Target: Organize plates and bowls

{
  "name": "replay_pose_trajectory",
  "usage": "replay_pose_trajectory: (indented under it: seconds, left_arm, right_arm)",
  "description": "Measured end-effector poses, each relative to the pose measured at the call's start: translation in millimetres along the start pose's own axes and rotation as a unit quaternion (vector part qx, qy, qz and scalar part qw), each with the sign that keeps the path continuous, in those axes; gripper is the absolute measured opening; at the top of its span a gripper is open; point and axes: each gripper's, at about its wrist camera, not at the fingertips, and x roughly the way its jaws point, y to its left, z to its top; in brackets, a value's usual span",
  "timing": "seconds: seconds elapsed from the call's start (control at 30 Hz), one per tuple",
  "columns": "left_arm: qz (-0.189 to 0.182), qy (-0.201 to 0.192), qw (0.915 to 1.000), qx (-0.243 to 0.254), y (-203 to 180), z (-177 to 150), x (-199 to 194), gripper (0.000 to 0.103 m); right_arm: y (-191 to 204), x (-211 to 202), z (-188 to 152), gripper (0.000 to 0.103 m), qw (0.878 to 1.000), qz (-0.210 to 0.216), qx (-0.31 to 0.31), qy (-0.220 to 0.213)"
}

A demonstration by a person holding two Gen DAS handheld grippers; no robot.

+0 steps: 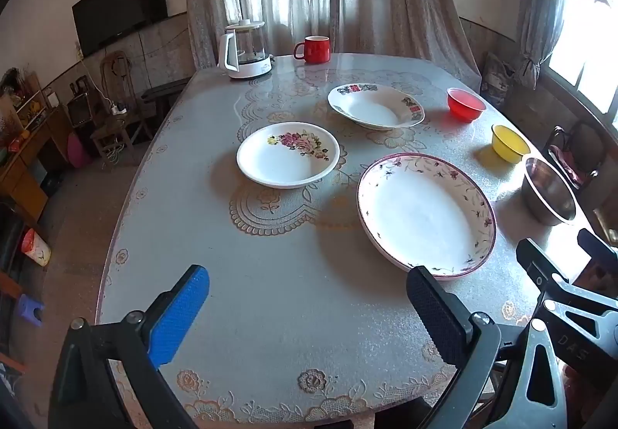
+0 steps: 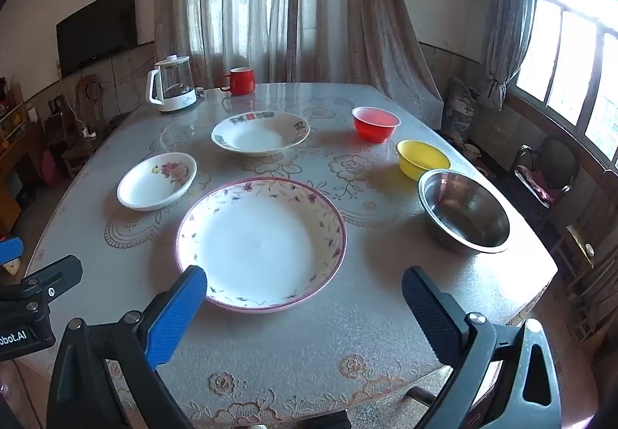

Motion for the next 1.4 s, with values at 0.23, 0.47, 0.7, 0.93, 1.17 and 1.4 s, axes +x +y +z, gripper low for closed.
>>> replay_pose_trajectory:
  seconds: [0.23,0.47,0.7,0.93,1.17,1.4]
  left_arm:
    - [0.002,-0.002,1.0,-0.003,-3.8,2.4,1.9,0.103]
    - [-0.001,0.002,1.0,-0.004,2.8,4.8,1.9,0.103]
    - [-0.004,0.002,1.0,0.001,-1.6,5.5,2.9,0.103]
    - [-0.006,0.002,1.0,0.003,-4.9,5.7,5.3,0.103]
    - [-0.007,0.003,1.0,0.003,-4.1,6.2,7.3,0.103]
    - [-0.005,0.004,1.0,0.001,-1.5,6.4,7.4,0.103]
  right_arm:
    - [1.8,2.4,1.8,0.103,1.0,0.003,-0.001,0.006]
    - [1.3,7.6,3.2,0.103,1.0,0.011,0.0,0.012]
    - [-0.3,8.7,1.9,0.103,1.0,0.009,-0.001,0.014]
    - [-3.6,8.9,2.6,0.103,1.0,0.006,0.001,0.016]
    - [-6.7,10.6,3.8,0.103,1.0,0.001,0.009,0.017]
    - [-4.2,11.5,6.2,0.103,1.0,0.0,0.006,0.016]
